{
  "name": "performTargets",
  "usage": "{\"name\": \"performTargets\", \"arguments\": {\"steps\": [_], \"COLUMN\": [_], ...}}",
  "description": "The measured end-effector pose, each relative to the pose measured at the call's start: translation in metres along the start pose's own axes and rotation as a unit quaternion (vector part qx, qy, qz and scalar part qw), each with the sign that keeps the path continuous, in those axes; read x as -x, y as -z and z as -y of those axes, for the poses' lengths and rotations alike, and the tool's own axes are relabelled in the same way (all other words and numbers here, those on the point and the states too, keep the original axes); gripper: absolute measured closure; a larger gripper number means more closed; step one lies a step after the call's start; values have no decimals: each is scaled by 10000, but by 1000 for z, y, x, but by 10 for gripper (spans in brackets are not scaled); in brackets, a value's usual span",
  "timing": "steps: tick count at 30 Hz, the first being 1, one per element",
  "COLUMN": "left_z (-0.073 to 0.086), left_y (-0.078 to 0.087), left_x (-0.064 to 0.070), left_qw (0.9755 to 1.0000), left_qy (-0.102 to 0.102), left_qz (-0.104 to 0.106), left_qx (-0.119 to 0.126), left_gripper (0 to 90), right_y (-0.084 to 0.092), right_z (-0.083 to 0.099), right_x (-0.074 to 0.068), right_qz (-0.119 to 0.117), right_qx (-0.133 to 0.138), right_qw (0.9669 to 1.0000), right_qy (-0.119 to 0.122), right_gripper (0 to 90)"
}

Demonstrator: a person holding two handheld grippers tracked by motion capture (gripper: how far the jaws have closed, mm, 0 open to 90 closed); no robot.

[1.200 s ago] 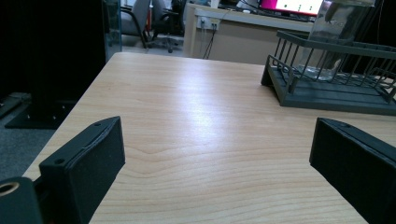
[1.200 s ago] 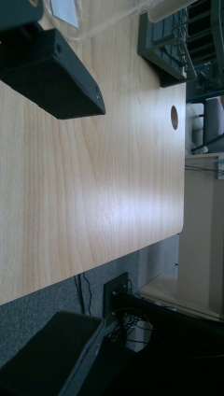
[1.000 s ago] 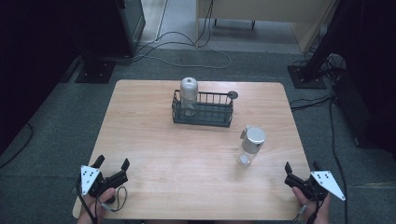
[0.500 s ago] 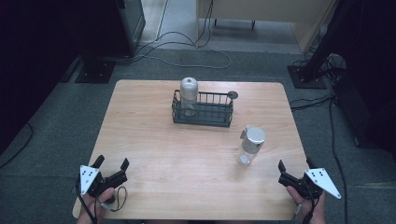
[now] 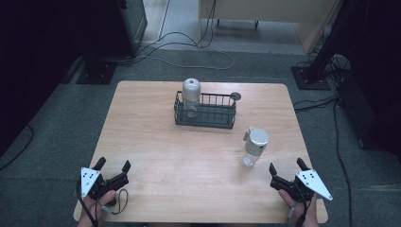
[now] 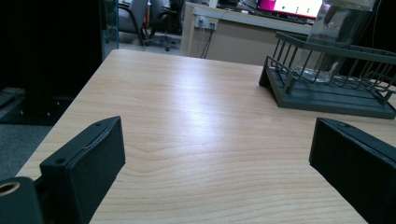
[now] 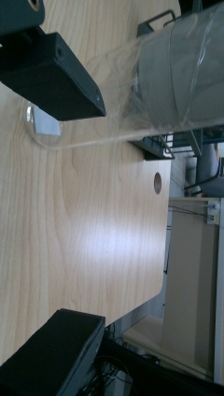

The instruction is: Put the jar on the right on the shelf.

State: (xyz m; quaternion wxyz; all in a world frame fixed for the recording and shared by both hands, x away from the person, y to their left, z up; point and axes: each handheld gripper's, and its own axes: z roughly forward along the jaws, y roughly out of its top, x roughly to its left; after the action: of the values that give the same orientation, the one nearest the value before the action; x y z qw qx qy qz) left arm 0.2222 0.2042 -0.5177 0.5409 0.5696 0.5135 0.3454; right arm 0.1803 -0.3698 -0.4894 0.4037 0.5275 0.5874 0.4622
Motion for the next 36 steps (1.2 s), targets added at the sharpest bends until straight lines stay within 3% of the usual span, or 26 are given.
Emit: {"name": "performTargets", "arguments": {"steps": [36], "left_z": [0], "left_y": [0], "left_x": [0], "left_qw": [10000], "left_qy": [-4], "left_qz": [62], "left_qx": [-18], "left_gripper": [39], "right_y": [-21], "right_z": [-5], "right_x": [-42], "right_qz": [-453], "right_qx": [-1], "right_qw": [9989], "right_qy": [79], "right_gripper": [20]}}
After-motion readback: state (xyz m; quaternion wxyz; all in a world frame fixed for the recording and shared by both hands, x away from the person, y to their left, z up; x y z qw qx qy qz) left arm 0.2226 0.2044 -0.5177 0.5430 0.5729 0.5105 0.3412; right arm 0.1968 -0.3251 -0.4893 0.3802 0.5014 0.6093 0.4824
